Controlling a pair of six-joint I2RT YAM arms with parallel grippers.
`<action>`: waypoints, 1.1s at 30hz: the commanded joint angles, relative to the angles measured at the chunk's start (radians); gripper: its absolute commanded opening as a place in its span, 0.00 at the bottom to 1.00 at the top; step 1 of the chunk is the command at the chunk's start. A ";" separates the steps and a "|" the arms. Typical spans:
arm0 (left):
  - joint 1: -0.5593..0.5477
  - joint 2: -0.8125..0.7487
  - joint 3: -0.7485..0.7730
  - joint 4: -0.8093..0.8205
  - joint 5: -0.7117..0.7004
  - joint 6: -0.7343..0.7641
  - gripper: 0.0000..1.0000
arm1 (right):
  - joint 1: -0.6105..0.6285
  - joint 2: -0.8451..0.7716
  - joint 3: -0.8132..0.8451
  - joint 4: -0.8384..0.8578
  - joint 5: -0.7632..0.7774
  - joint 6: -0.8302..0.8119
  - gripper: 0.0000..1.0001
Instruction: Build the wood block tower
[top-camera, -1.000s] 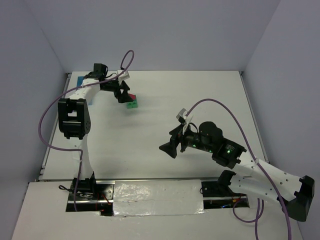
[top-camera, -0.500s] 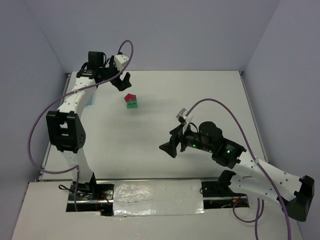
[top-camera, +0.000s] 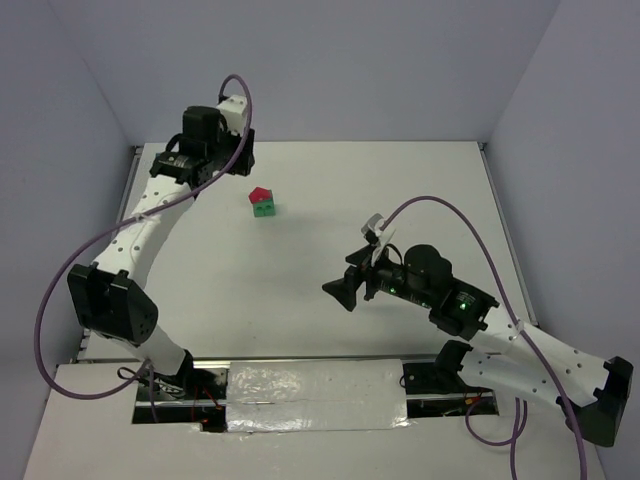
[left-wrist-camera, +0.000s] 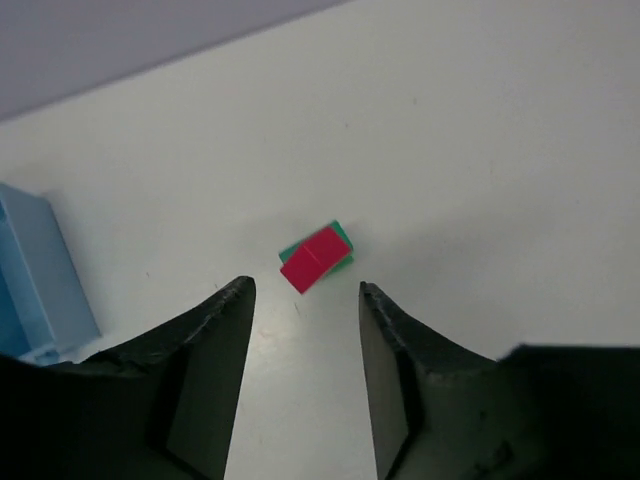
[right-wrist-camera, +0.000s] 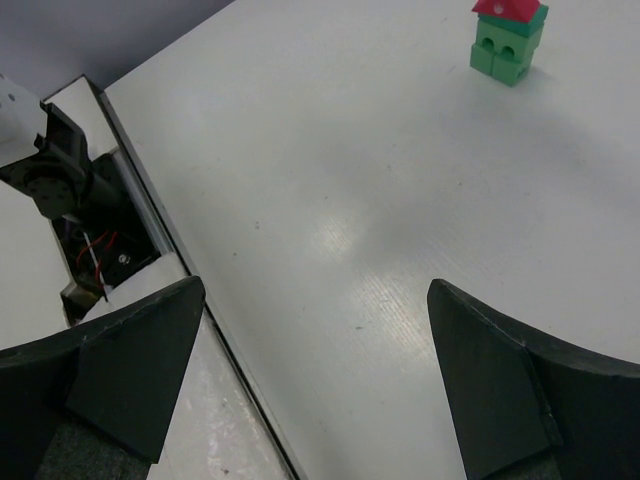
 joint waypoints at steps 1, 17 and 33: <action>-0.016 -0.027 -0.121 -0.025 -0.156 -0.361 0.56 | -0.003 -0.031 -0.005 0.023 0.055 0.002 1.00; -0.123 0.056 -0.410 0.187 -0.290 -0.602 0.00 | -0.001 -0.064 -0.014 0.025 0.101 0.022 1.00; -0.117 0.237 -0.261 0.170 -0.324 -0.556 0.00 | 0.000 -0.054 -0.014 0.022 0.102 0.026 1.00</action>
